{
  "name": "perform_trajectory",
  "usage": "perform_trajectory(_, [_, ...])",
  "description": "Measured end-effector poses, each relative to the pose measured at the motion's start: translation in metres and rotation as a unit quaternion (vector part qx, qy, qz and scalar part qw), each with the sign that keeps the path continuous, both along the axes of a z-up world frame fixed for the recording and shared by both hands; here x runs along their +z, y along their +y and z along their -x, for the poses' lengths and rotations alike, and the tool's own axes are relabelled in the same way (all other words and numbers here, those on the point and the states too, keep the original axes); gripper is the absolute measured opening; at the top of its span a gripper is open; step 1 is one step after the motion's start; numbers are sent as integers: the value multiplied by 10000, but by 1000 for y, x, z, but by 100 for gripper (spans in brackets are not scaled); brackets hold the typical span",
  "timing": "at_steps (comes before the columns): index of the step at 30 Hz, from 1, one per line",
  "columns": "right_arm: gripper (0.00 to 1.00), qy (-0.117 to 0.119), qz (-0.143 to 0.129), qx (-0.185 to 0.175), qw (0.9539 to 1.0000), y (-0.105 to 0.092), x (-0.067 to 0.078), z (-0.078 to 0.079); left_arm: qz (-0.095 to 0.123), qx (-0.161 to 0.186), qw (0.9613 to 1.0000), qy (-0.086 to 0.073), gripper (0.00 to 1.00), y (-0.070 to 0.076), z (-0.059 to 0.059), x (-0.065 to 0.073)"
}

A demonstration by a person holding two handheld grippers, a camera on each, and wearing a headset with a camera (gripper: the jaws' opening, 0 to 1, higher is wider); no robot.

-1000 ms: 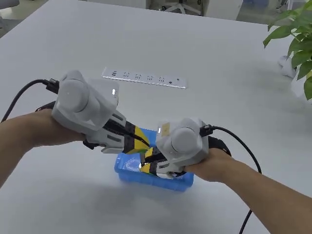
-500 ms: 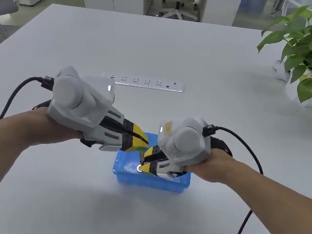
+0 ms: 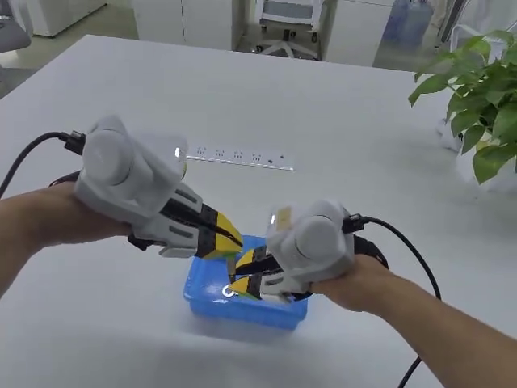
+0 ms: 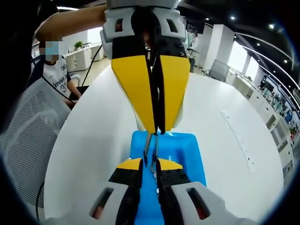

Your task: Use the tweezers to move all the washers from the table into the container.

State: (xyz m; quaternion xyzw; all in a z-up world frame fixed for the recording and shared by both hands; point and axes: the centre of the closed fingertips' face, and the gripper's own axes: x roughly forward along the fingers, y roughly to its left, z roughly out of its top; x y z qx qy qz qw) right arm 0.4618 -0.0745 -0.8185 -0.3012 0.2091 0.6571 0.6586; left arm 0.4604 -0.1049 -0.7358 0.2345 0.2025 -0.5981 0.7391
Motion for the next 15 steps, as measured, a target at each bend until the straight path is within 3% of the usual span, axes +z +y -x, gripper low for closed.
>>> perform_trajectory(5, [13, -113, -94, 14, 9999, -2, 10, 6, 47, -57, 10000, -41, 5, -4, 8, 9])
perform_trajectory(15, [13, -59, -357, -28, 9993, -6, 23, 16, 148, -113, 9998, -88, 5, -9, 19, 20])
